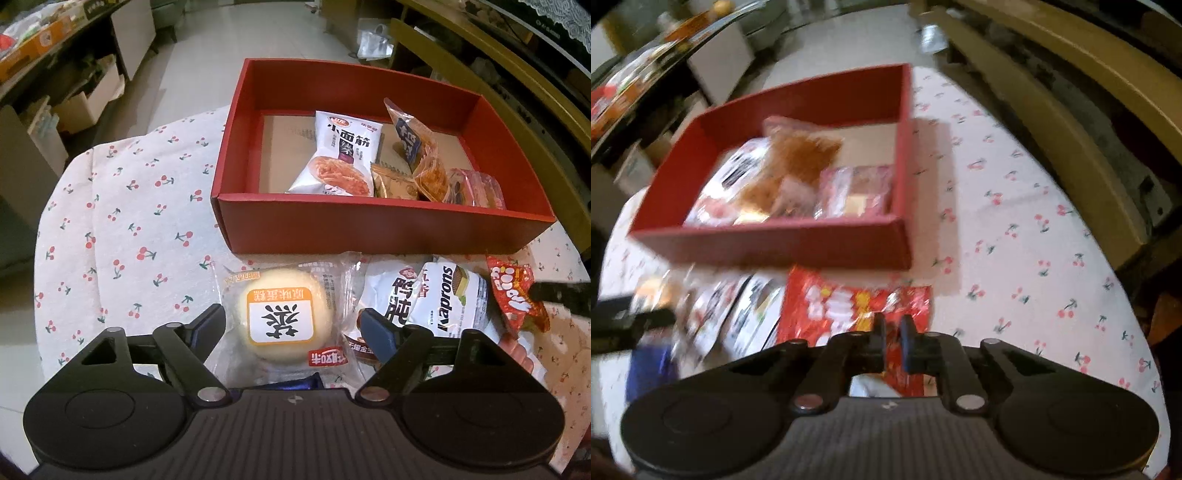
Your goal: Organize snacks
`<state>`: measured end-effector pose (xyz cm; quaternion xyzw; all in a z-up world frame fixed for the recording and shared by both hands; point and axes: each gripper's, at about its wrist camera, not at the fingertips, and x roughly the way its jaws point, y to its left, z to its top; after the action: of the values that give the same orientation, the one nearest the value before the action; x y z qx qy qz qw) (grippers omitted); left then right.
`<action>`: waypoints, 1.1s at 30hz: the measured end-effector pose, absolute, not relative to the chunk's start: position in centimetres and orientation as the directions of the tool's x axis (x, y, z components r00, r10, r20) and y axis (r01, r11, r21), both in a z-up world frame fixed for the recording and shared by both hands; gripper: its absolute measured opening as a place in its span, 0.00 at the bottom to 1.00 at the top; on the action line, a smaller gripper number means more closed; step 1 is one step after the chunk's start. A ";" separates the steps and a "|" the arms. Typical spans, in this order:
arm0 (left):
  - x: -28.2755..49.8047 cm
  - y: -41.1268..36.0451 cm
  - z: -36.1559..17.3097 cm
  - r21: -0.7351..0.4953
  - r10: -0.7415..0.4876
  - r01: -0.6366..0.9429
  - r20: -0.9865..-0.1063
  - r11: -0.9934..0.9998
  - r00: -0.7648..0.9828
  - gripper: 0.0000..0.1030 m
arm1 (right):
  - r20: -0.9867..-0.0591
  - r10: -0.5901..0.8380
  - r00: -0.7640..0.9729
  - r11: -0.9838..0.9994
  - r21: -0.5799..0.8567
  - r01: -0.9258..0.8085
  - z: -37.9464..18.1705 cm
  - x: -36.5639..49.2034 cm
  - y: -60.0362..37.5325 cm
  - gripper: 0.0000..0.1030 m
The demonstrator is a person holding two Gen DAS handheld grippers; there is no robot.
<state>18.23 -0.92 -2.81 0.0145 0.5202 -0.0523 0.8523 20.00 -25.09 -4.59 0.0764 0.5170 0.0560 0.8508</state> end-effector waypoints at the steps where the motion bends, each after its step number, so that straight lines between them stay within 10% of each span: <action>1: 18.3 -0.9 -2.8 -0.032 -0.076 0.104 -0.889 0.994 0.452 0.82 | -0.867 0.183 0.463 0.981 0.193 -0.026 -4.4 19.7 -25.1 0.29; 6: 18.2 -0.9 -2.8 -0.036 -0.083 0.112 -0.890 0.993 0.448 0.82 | -0.842 0.227 0.489 0.967 0.137 -0.213 -3.4 19.9 -24.3 0.72; 19: 17.9 -0.8 -2.8 -0.041 -0.099 0.141 -0.895 0.989 0.434 0.83 | -0.918 0.207 0.338 0.725 -0.088 -0.683 -4.5 21.5 -19.5 0.73; 33: 18.2 -1.5 -3.1 -0.032 -0.091 0.146 -0.901 0.989 0.424 0.86 | -0.916 0.276 0.289 0.786 0.042 -0.617 -5.5 22.4 -21.4 0.79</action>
<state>18.23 -1.46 -3.14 0.0256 0.5319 -0.0703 0.8435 22.45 -21.44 -5.50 -0.1627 0.5240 0.2842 0.7863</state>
